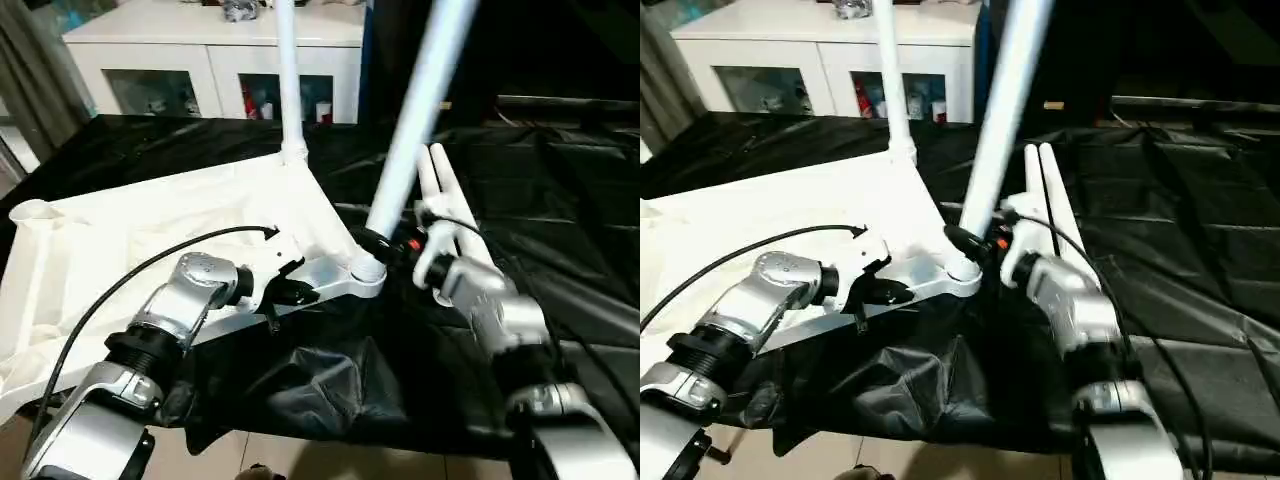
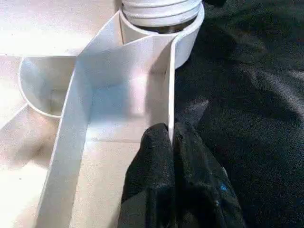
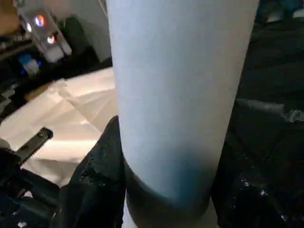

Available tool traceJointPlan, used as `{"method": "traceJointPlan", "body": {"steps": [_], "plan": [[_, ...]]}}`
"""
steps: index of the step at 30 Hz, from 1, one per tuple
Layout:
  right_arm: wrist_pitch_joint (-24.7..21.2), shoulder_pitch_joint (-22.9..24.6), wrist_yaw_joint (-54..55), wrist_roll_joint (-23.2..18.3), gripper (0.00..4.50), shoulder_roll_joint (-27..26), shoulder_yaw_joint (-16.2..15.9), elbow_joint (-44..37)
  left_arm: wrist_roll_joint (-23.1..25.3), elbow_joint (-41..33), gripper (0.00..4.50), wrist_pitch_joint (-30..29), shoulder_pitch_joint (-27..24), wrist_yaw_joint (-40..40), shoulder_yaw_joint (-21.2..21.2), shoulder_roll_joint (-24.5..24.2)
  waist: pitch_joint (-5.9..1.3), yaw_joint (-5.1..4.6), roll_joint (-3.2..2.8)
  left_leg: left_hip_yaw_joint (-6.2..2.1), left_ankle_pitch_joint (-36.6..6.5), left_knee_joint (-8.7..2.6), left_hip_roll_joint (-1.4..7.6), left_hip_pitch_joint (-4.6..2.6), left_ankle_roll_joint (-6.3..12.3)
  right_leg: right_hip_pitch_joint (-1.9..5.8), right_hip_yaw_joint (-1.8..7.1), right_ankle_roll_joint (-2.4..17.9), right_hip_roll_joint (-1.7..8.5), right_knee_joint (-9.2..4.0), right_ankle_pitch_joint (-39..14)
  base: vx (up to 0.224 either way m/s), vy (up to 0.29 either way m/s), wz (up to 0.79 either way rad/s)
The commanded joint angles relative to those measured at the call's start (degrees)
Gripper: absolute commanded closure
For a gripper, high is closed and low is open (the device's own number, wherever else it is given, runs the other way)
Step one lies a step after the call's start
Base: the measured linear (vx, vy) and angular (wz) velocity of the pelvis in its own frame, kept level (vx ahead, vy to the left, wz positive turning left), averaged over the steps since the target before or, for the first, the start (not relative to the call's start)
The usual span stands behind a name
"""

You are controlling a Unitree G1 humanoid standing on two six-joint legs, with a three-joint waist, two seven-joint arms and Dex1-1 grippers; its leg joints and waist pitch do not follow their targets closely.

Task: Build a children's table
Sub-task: Pick table leg

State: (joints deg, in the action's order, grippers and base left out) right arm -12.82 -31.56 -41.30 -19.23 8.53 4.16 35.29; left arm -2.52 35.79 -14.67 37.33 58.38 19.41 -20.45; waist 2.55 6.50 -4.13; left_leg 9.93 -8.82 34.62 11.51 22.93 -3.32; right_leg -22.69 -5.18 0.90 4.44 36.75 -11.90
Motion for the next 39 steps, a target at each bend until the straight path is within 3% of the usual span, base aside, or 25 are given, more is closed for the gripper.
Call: {"method": "traceJointPlan", "body": {"steps": [1, 4, 7, 13, 14, 16, 17, 19, 20, 21, 22, 24, 25, 26, 28, 29, 31, 35, 39], "plan": [[0.4, 3.3, 1.7, 1.7, 2.59, 0.0, -0.2, 3.0, 0.5, 1.1, 4.5, 0.5, 1.6, -1.9, -2.0, -0.3, -3.92, -0.12, 0.05, -0.82, -15.8, -4.08, 1.69, -1.47, 0.46, 2.63, 2.96, 11.5, 4.28, -5.24, -9.4, 0.0, 0.0, 0.0], [2.8, 5.0, 2.2, 2.5, 2.6, -0.2, -0.8, 2.0, 0.4, 1.2, 4.5, 0.5, 1.7, -2.2, -2.3, 0.0, -3.76, -0.16, -0.18, -0.86, -17.5, -4.24, 1.72, -1.6, 0.36, 2.41, 2.97, 10.4, 4.37, -5.76, -13.7, 0.0, 0.0, 0.0], [6.9, 7.9, 2.9, 5.2, 2.6, -0.4, -2.8, -0.6, 0.6, 1.6, 4.5, 0.6, 1.8, -2.7, -2.4, 0.4, -3.81, -0.16, -0.26, -0.98, -17.4, -4.43, 1.8, -1.52, 0.16, 2.34, 3.0, 9.5, 4.3, -5.84, -14.4, 0.0, 0.0, 0.0], [7.2, 8.4, 2.3, 7.3, 2.6, 0.1, -5.6, -1.6, 0.8, 1.9, 4.5, 0.9, 1.8, -2.4, -2.5, 0.4, -3.49, -0.37, -0.34, -1.05, -20.0, -4.77, 1.75, -1.74, -0.04, 2.26, 2.96, 8.9, 4.3, -6.27, -17.7, 0.0, 0.0, 0.0], [7.1, 8.2, 1.9, 8.3, 2.6, 0.5, -7.0, -1.9, 0.9, 1.9, 4.5, 0.9, 1.8, -2.4, -2.4, 0.3, -3.3, -0.49, -0.01, -1.02, -20.9, -4.89, 1.71, -1.89, -0.16, 2.22, 2.94, 8.6, 4.33, -6.55, -19.3, 0.0, 0.0, 0.0], [6.4, 7.6, 0.6, 9.6, 2.6, 1.1, -9.2, -2.0, 1.1, 1.9, 4.5, 1.0, 1.8, -2.2, -2.3, 0.2, -3.11, -0.58, -0.11, -1.05, -22.2, -5.07, 1.66, -2.24, -0.48, 2.25, 2.95, 8.1, 4.4, -6.92, -22.0, 0.0, 0.0, 0.0], [6.0, 7.4, -0.1, 10.1, 2.6, 1.4, -10.0, -2.1, 1.1, 1.8, 4.5, 1.0, 1.7, -2.1, -2.3, 0.1, -3.2, -0.63, 0.17, -1.12, -22.0, -5.12, 1.73, -2.22, -0.49, 2.36, 3.05, 7.9, 4.54, -6.98, -22.3, 0.0, 0.0, 0.0], [5.1, 6.9, -1.6, 10.8, 2.6, 1.9, -11.3, -1.9, 1.1, 1.7, 4.5, 1.0, 1.6, -1.9, -2.2, 0.0, -3.17, -0.66, 0.01, -1.14, -21.4, -5.14, 1.72, -2.09, -0.36, 2.36, 3.09, 8.0, 4.47, -6.91, -21.9, 0.0, 0.0, 0.0], [3.8, 6.0, -3.8, 11.8, 2.6, 2.7, -12.9, -1.2, 1.1, 1.4, 4.5, 1.0, 1.5, -1.5, -2.1, -0.3, -3.2, -0.73, 0.44, -1.08, -21.3, -5.14, 1.77, -2.12, -0.18, 2.36, 3.11, 8.0, 4.45, -6.93, -21.5, 0.0, 0.0, 0.0], [3.4, 5.7, -4.6, 12.1, 2.6, 2.9, -13.3, -0.9, 1.1, 1.2, 4.5, 1.0, 1.4, -1.3, -2.1, -0.4, -3.22, -0.65, 0.27, -1.14, -21.1, -5.12, 1.72, -2.03, -0.1, 2.42, 3.08, 8.2, 4.5, -6.76, -21.3, 0.0, 0.0, 0.0], [3.0, 5.3, -5.8, 12.4, 2.6, 3.4, -14.0, -0.5, 1.1, 0.9, 4.5, 1.0, 1.3, -1.0, -2.0, -0.5, -3.18, -0.81, 0.62, -1.05, -20.8, -5.16, 1.73, -2.0, 0.11, 2.4, 3.05, 8.2, 4.42, -6.87, -21.4, 0.0, 0.0, 0.0], [2.9, 4.7, -7.2, 12.9, 2.6, 3.9, -14.8, 0.2, 1.0, 0.6, 4.5, 1.1, 1.1, -0.6, -2.0, -0.7, -3.2, -0.85, 0.35, -1.05, -20.4, -5.09, 1.75, -1.97, 0.28, 2.37, 3.11, 8.4, 4.48, -6.81, -21.0, 0.0, 0.0, 0.0], [2.5, 3.8, -9.4, 13.2, 2.6, 4.6, -15.8, 1.3, 0.8, 0.0, 4.5, 1.1, 0.9, 0.3, -1.8, -1.0, -3.26, -0.85, 1.02, -0.98, -19.7, -5.04, 1.75, -1.95, 0.52, 2.46, 3.14, 8.5, 4.53, -6.78, -20.6, 0.0, 0.0, 0.0], [2.8, 3.0, -11.1, 13.8, 2.6, 5.2, -16.8, 2.5, 0.8, -0.6, 4.5, 1.5, 0.6, 1.3, -1.7, -1.4, -3.27, -0.86, 0.67, -0.98, -19.3, -5.03, 1.78, -1.9, 0.69, 2.42, 3.14, 8.8, 4.55, -6.69, -20.2, 0.0, 0.0, 0.0], [3.3, 1.7, -12.3, 14.4, 2.6, 5.6, -17.3, 4.4, 0.6, -1.5, 4.5, 1.9, 0.2, 2.6, -1.5, -1.9, -3.34, -0.92, 1.02, -1.0, -18.7, -5.05, 1.86, -1.79, 0.86, 2.5, 3.11, 9.3, 4.54, -6.43, -18.8, 0.0, 0.0, 0.0], [3.3, 1.7, -12.4, 14.4, 2.6, 5.6, -17.3, 4.4, 0.5, -1.6, 4.5, 1.9, 0.2, 2.7, -1.5, -1.9, -3.31, -1.03, 0.85, -0.92, -18.6, -5.12, 1.9, -1.83, 0.91, 2.43, 3.15, 9.5, 4.44, -6.46, -18.1, 0.0, 0.0, 0.0], [3.7, -0.3, -14.7, 14.9, 2.6, 5.7, -17.9, 7.0, -0.1, -4.2, 4.5, 2.6, -0.8, 5.4, -1.0, -3.0, -3.61, -1.0, 1.37, -1.04, -18.0, -5.18, 2.14, -1.92, 0.86, 2.63, 3.13, 10.5, 4.63, -6.03, -16.0, 0.0, 0.0, 0.0], [4.0, -2.9, -18.0, 15.2, 2.6, 5.5, -18.4, 10.3, 0.2, -7.8, 4.5, 2.5, -1.7, 8.0, 0.0, -5.1, -2.96, -1.22, 2.0, -0.78, -17.6, -5.43, 2.15, -1.75, 1.21, 2.33, 3.2, 11.0, 4.52, -6.15, -14.9, 0.0, 0.0, 0.0], [4.9, -4.1, -20.5, 15.4, 2.6, 5.5, -19.0, 12.1, 0.2, -10.2, 4.5, 1.7, -2.2, 9.2, 0.1, -6.2, -2.49, -1.26, 2.07, -0.93, -19.6, -5.85, 2.36, -2.01, 0.45, 2.18, 3.26, 11.3, 4.35, -6.06, -14.8, 0.0, 0.0, 0.0]]}}
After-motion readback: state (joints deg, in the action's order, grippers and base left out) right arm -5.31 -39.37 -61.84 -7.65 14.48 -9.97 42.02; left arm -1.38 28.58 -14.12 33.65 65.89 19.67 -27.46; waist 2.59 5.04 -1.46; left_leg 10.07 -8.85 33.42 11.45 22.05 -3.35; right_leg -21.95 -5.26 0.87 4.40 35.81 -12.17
